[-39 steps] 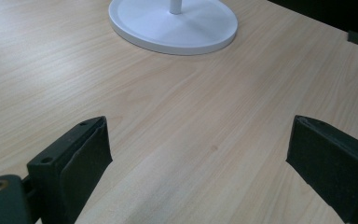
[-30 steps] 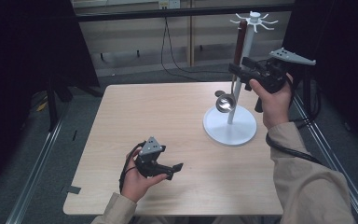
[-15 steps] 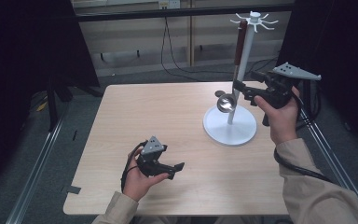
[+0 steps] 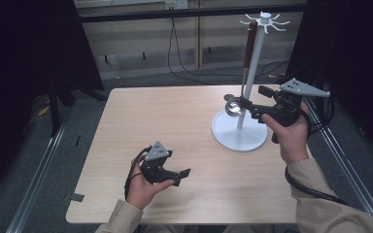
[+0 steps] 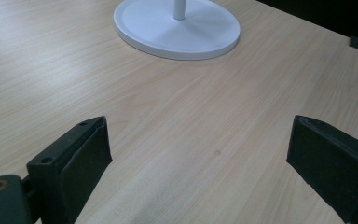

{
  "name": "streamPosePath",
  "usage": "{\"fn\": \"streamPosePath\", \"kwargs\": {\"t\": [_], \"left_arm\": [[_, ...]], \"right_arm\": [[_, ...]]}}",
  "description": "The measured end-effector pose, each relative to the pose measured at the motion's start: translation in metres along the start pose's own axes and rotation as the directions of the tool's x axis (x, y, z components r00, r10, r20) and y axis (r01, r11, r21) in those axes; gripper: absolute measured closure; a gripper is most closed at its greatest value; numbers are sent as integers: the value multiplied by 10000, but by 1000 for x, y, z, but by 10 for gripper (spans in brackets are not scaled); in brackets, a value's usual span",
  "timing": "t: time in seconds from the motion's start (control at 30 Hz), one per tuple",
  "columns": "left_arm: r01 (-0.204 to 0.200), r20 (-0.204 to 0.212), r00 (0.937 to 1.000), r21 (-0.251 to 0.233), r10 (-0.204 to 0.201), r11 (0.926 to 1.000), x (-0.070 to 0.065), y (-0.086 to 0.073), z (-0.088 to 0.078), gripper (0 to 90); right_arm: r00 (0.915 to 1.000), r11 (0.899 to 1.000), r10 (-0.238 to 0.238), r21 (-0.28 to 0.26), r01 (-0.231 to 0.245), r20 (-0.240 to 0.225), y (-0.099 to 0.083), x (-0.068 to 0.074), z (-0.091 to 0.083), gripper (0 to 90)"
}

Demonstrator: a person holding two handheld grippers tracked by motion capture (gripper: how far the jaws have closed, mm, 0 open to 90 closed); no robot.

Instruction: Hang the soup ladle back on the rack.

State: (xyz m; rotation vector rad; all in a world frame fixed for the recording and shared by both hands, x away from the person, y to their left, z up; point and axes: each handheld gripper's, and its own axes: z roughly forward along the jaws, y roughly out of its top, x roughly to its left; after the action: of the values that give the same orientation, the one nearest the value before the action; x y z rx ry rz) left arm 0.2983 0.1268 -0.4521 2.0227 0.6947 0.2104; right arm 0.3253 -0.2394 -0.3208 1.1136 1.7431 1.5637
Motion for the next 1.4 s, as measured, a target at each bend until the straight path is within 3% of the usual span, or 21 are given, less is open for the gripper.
{"fn": "streamPosePath", "kwargs": {"t": [0.53, 1.03, 1.4], "left_arm": [[56, -177, 9998, 18, -56, 10000, 4, -1, -4, 59], [91, -219, 9997, -113, -94, 9999, 6, -2, -5, 59], [50, -193, 9998, -3, -50, 10000, 5, -4, -2, 59]], "right_arm": [[9995, 9986, -273, 455, 281, -172, -31, 18, -7, 137], [9997, 9970, -28, 776, 46, -238, -62, 21, -14, 130], [9993, 9945, -230, 1015, 259, -299, -81, 26, -19, 126]]}}
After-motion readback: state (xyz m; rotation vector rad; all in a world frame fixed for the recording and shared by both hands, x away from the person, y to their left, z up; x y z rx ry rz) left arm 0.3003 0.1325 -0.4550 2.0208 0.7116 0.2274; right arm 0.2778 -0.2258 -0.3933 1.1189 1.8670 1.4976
